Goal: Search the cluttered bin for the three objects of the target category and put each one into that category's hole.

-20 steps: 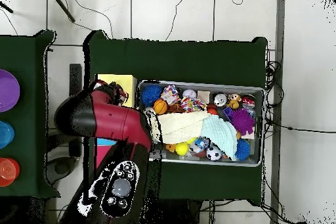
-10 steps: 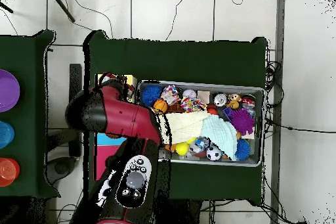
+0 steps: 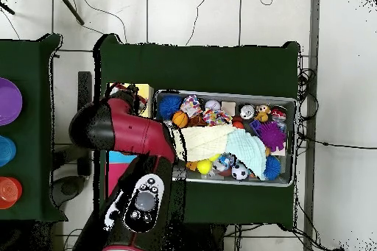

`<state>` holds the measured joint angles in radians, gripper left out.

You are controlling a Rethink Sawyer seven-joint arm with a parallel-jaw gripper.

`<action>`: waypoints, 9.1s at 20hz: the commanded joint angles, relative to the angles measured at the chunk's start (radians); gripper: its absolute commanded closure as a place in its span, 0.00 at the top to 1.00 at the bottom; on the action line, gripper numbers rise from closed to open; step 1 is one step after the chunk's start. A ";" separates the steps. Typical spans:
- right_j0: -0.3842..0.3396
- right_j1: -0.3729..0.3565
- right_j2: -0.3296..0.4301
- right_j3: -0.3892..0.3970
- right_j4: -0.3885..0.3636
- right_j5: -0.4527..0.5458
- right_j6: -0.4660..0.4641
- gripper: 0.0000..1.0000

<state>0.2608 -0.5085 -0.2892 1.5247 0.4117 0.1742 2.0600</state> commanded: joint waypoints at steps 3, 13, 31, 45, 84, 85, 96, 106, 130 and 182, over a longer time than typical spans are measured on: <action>0.011 0.011 0.046 0.112 0.005 0.027 0.195 0.00; -0.008 -0.022 0.088 0.164 -0.001 0.012 0.186 0.00; -0.028 -0.027 0.081 0.168 -0.090 -0.045 0.096 0.00; -0.164 -0.062 0.223 0.091 -0.294 0.065 -0.062 0.00; -0.198 -0.066 0.296 0.021 -0.256 0.672 0.136 0.00; -0.198 -0.063 0.296 0.024 -0.249 0.655 0.140 0.00; -0.175 -0.056 0.200 0.004 -0.242 0.510 0.196 0.00; -0.254 -0.101 0.290 0.072 -0.167 0.426 0.131 0.00; -0.187 -0.061 0.323 0.123 -0.032 0.220 0.191 0.00; -0.096 0.122 0.147 -0.033 -0.012 0.081 0.182 0.00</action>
<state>0.2093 -0.4144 -0.1773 1.5188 0.3480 0.1640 2.0600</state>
